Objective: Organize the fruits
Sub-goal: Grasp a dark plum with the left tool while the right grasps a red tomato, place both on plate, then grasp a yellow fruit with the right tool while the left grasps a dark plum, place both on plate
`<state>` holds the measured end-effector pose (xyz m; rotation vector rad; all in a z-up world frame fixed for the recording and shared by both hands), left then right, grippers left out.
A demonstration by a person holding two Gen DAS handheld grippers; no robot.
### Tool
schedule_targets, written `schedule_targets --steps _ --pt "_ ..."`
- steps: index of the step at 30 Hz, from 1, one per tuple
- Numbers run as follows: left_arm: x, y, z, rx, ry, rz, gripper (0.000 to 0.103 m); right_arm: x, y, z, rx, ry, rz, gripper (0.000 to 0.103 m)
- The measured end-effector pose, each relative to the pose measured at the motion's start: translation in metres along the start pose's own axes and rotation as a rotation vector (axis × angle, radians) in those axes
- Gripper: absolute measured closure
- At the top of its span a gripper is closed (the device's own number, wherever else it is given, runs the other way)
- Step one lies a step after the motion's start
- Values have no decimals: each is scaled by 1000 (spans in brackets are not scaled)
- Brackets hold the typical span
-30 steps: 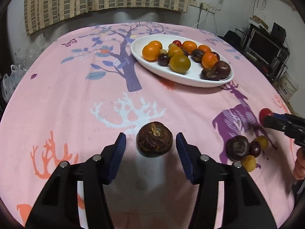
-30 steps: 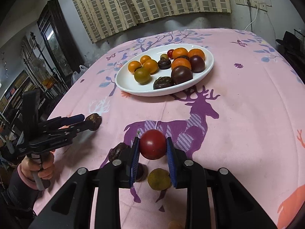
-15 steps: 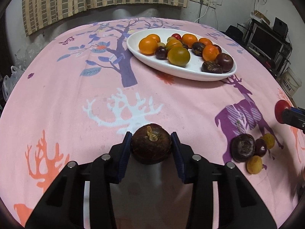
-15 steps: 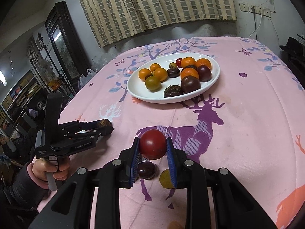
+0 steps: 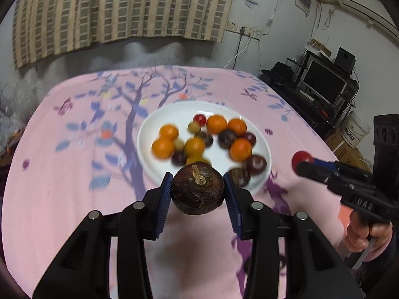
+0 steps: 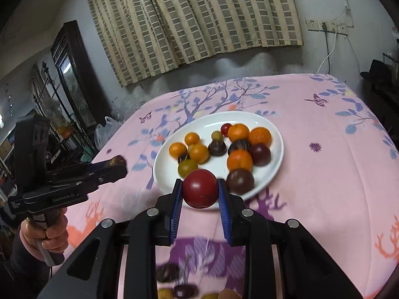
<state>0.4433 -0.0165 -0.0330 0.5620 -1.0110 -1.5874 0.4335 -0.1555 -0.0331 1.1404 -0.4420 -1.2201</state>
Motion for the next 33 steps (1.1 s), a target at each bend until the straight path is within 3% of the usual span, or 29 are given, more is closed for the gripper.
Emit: schedule_targets --steps 3,7,8,9,10,11,12,14,17,21,26,33 --pt "-3 17 -47 -18 11 -16 63 3 5 -34 -14 -30 47 75" --pt "-18 14 -95 -71 39 6 63 10 1 -67 -38 -44 82 73" --pt "-23 11 -101 -82 55 4 62 9 -1 -72 -42 -35 104 68" --pt "-27 8 -105 -92 70 5 60 7 -3 -72 -47 -33 116 55" --pt "-29 7 -104 -95 79 10 42 8 -4 -68 -48 -45 127 30" --pt "-30 7 -98 -85 86 15 19 8 -5 -60 -39 -46 134 28" --pt "-31 11 -85 -46 96 9 11 7 -6 -51 -37 -42 147 28" --pt "-27 10 -57 1 109 -49 10 7 -16 -24 -41 -48 166 28" --pt "-20 -9 -23 3 85 -87 9 10 -50 16 -101 -39 153 28" --pt "-16 -58 21 -39 49 -41 9 9 -99 55 -164 -33 147 28" --pt "-14 -105 63 -43 53 -16 9 -7 -143 64 -251 33 177 45" --pt "-2 -137 90 -46 47 27 9 -1 -157 60 -291 2 210 67"
Point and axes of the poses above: each gripper's, at about its wrist camera, not at the fingertips, and z roughly against the way its jaws point, x to its right, y to its top, the point moved 10 cm from there along -z, roughly the way its jaws point, and after that the axes turned 13 degrees about x, right-handed, at the moved point
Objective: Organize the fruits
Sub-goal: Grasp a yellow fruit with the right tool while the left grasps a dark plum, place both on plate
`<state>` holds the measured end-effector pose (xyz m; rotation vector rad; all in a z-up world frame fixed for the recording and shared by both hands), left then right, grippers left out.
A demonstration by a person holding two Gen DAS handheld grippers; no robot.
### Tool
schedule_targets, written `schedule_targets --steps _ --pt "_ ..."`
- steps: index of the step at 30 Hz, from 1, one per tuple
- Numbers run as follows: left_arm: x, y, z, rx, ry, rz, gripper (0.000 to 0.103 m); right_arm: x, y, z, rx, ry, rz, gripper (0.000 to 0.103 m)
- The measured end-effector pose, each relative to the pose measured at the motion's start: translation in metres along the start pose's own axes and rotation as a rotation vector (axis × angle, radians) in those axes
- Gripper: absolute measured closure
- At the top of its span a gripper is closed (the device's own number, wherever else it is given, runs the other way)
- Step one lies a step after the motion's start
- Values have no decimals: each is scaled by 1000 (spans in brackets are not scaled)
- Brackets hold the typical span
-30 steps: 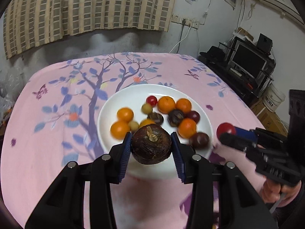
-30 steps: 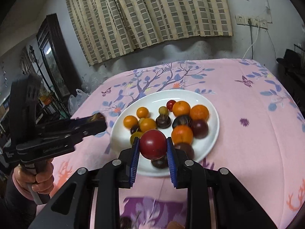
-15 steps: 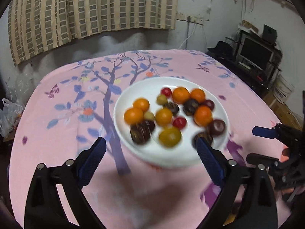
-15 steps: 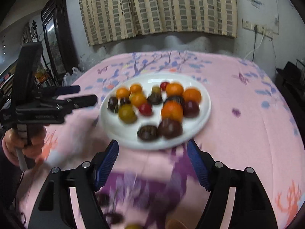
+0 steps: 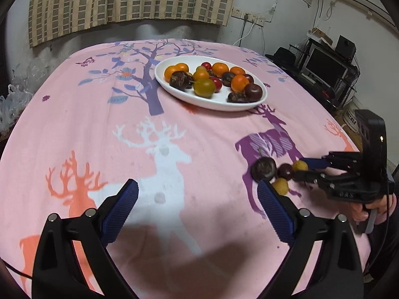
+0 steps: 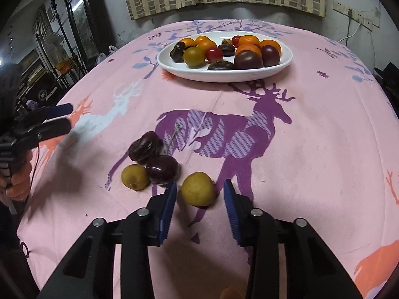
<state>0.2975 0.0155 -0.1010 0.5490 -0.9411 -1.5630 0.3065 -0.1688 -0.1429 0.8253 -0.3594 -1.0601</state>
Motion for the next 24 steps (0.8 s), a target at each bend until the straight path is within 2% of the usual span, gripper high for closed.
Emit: schedule_targets --steps 3,5,8,10,12,15,17,24 --pt "6 -6 3 -2 -12 14 9 -4 0 1 6 8 19 76" --pt "11 -9 2 -3 -23 16 9 -3 3 4 26 -4 22 76" --pt "23 -12 -5 -5 -44 19 9 5 13 10 72 11 -69 76" --pt "36 -14 -11 -24 -76 26 13 12 19 16 104 -4 -103 76" --pt "48 -13 -16 -41 -99 8 28 16 21 20 121 -14 -115 76" --pt "63 -4 -26 -42 -108 -4 31 20 25 25 137 -22 -136 76" --pt "71 -1 -35 -57 -126 4 40 23 26 26 142 -22 -156 76" --pt "86 0 -60 -92 -115 -26 41 25 24 25 132 -16 -188 76"
Point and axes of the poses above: each gripper's, at about its wrist camera, not at the fingertips, and z roughly against the way its jaws point, x to its right, y to its top, the point moved 10 cm from there along -z, roughly the way its jaws point, and after that the axes turned 13 degrees about x, right-handed, at the moved point
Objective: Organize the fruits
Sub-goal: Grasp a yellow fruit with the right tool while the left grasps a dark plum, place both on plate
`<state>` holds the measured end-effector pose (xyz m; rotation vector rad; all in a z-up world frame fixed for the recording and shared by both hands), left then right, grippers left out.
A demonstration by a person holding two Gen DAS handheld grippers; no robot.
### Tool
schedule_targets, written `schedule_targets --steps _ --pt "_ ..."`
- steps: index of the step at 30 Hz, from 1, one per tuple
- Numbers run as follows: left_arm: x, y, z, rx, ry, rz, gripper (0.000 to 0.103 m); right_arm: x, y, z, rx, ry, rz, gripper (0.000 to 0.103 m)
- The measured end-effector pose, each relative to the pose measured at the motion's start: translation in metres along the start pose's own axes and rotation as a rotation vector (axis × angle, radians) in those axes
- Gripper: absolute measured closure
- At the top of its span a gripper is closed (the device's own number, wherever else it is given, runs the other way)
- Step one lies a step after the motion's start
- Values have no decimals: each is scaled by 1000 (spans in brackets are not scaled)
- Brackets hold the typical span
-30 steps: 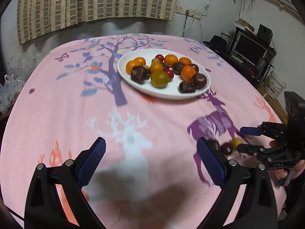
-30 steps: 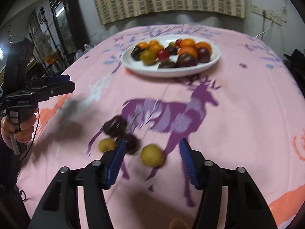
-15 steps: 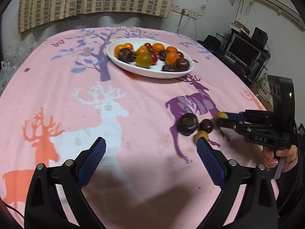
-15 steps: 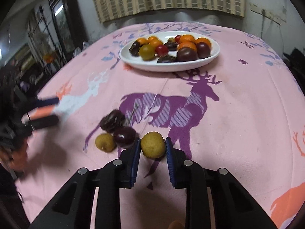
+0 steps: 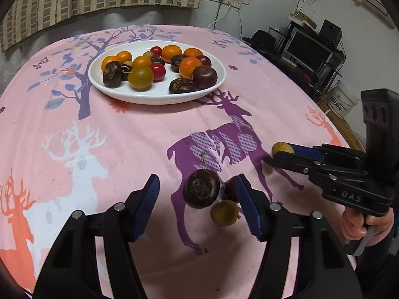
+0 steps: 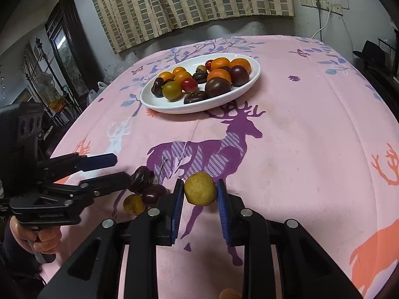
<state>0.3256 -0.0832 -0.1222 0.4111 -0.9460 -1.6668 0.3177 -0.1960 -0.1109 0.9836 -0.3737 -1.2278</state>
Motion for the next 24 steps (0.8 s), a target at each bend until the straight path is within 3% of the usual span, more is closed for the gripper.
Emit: schedule_targets --steps 12,15,18,24 --pt "-10 -8 -17 -29 -1 -2 41 -5 -7 -3 -24 9 9 75" --pt "-8 -13 -19 -50 -14 -26 48 -12 -11 -7 -44 42 21 75" --pt "-7 -16 -17 -57 -27 -38 51 -15 -15 -13 -63 36 46 75" --pt "-8 -17 -18 -61 -25 -68 51 -27 -20 -34 -120 104 25 74"
Point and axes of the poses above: each gripper's, at about its wrist camera, not at the fingertips, and z roughly against the way its jaws point, x to its right, y to its top, the point moved 10 cm from there along -z, roughly the way its jaws point, and after that the axes turned 13 degrees about x, right-handed, at the moved point
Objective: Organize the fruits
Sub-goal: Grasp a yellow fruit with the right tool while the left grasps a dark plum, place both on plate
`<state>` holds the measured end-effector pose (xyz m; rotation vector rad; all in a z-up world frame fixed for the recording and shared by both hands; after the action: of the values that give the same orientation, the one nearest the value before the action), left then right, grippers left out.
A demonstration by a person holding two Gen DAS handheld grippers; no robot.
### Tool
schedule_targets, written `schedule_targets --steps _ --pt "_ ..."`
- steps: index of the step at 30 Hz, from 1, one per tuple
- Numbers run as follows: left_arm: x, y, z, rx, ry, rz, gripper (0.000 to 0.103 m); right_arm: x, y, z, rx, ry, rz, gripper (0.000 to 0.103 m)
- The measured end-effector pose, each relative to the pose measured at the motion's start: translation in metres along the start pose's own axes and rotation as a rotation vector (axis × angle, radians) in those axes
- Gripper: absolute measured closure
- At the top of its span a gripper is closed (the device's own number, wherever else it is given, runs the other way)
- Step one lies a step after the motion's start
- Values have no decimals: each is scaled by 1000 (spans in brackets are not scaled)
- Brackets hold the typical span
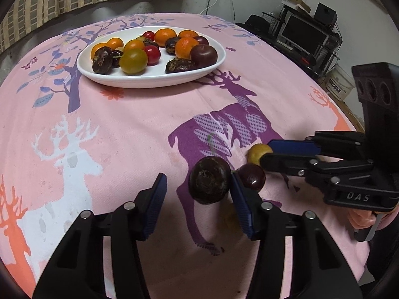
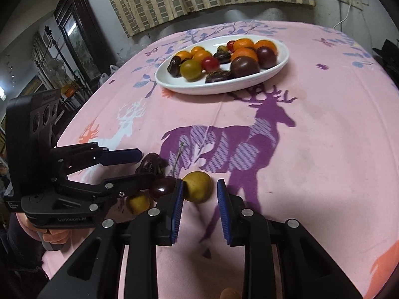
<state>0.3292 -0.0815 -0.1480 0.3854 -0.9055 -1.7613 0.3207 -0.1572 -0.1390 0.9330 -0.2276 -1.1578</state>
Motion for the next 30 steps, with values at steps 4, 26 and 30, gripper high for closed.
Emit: schedule_targets --steps 4,26,30 --pt "-2 1 -2 -1 11 -5 52 -4 -1 -3 -4 9 -2 78" --pt "0 6 33 61 16 -38 72 3 17 27 108 -17 0 78" --pt "-13 43 43 94 -7 -39 72 -4 48 35 186 -17 21 78"
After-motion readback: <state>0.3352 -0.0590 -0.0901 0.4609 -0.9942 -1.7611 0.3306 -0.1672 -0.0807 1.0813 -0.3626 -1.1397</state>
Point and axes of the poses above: each gripper's, at about its wrist camera, not at the fingertips, and z roughly against the way its jaws point, x to its right, y to its top, the point moved 10 cm from there along -z, roughly the way its jaws point, and after that the axes turned 13 degrees about x, right-handed, at the moved point
